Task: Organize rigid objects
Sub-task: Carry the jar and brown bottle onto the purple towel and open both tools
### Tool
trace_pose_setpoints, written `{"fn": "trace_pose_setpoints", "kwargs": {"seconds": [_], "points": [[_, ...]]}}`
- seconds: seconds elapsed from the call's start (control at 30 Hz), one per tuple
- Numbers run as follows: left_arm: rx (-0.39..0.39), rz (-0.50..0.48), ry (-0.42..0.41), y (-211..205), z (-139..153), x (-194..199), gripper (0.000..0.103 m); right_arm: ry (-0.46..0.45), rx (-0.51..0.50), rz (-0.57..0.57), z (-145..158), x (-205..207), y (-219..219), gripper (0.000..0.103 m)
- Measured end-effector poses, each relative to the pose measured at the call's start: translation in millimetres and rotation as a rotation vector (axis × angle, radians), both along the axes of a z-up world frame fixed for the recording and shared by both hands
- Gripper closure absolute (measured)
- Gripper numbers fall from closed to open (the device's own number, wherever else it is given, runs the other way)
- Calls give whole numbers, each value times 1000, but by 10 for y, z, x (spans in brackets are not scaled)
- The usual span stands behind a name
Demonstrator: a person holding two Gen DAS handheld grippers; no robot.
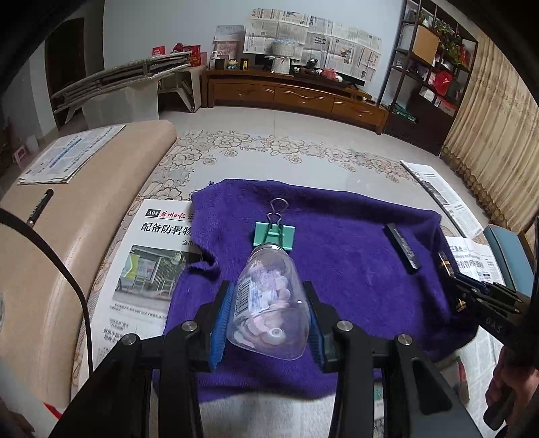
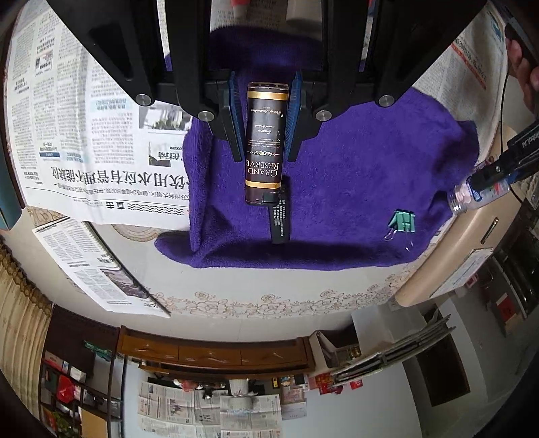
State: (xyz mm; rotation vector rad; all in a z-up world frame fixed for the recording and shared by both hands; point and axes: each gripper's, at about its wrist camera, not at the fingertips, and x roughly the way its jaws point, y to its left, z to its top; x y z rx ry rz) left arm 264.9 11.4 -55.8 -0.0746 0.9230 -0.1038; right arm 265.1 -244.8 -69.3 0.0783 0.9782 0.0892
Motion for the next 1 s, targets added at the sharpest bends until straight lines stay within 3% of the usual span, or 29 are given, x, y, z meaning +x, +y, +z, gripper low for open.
{"fn": "trace_pose_setpoints", "kwargs": {"seconds": [0.4, 0.8, 0.93, 1.0], "points": [[-6, -3, 15, 81, -327, 224, 65, 65, -56, 2, -256, 188, 20, 79], [62, -35, 68, 0, -478, 208, 65, 88, -110, 49, -328, 157, 115, 78], [90, -35, 75, -31, -476, 221, 64, 96, -87, 59, -307, 146, 85, 78], [111, -38, 86, -49, -492, 236, 64, 94, -76, 61, -278, 129, 73, 70]]}}
